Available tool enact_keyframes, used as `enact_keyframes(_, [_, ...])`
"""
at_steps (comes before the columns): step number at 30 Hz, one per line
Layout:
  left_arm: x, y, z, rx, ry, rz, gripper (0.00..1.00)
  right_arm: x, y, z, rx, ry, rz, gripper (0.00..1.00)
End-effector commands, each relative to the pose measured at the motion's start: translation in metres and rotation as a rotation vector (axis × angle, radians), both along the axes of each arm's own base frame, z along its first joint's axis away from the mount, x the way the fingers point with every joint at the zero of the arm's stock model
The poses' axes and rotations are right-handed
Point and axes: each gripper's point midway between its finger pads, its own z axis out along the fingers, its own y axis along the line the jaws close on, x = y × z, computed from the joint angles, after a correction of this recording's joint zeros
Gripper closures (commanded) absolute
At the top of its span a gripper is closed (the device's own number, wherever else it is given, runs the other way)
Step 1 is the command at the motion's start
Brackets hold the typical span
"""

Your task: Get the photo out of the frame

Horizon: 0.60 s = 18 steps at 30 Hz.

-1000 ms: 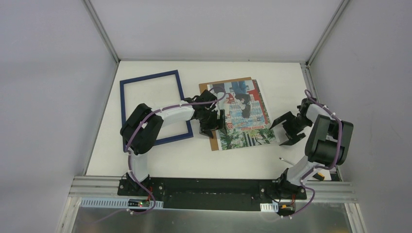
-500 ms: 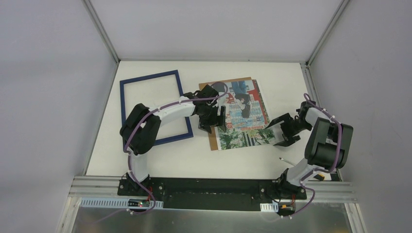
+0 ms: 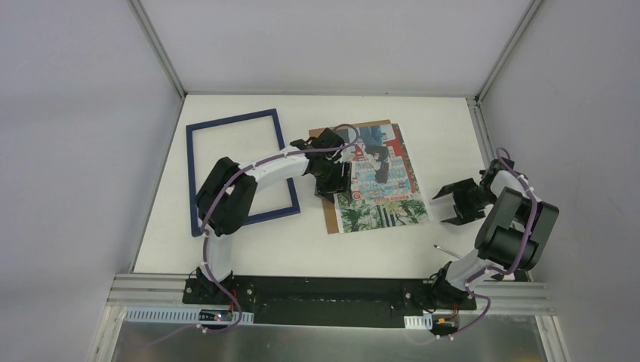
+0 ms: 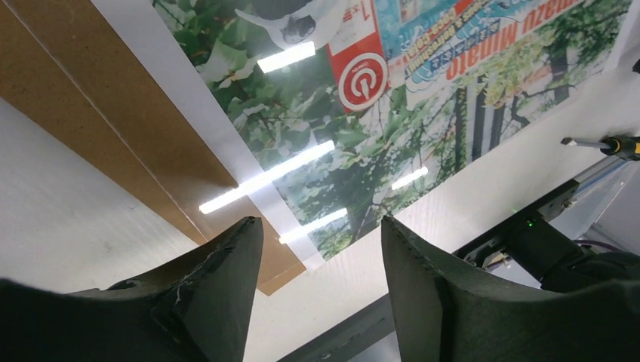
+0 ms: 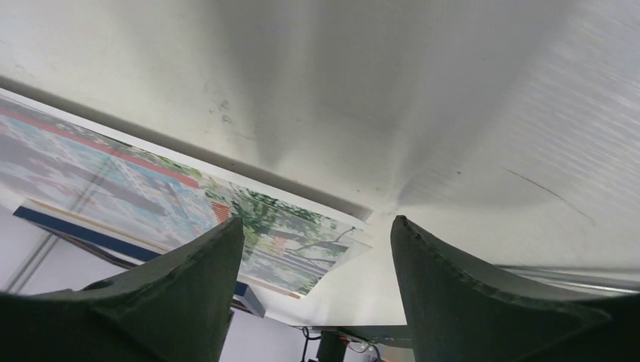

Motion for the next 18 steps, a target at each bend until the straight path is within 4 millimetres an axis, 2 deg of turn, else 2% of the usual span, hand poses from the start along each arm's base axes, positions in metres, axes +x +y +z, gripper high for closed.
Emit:
enact_keyframes(1, [0.0, 0.001, -0.012, 0.023, 0.05, 0.018, 0.43, 0.012, 0.013, -0.002, 0.09, -0.064, -0.027, 0.31])
enact_keyframes(6, [-0.006, 0.006, -0.029, 0.044, 0.115, 0.049, 0.52, 0.009, 0.016, -0.011, 0.121, -0.062, -0.043, 0.33])
enact_keyframes(10, [-0.009, 0.018, -0.042, 0.071, 0.154, 0.087, 0.53, 0.009, 0.01, -0.018, 0.116, -0.034, -0.075, 0.33])
enact_keyframes(13, [-0.009, 0.027, -0.048, 0.083, 0.18, 0.115, 0.54, 0.009, 0.014, -0.02, 0.143, -0.033, -0.077, 0.32])
enact_keyframes(18, [-0.012, 0.034, -0.056, 0.091, 0.214, 0.126, 0.54, 0.009, 0.016, -0.015, 0.148, -0.054, -0.078, 0.32])
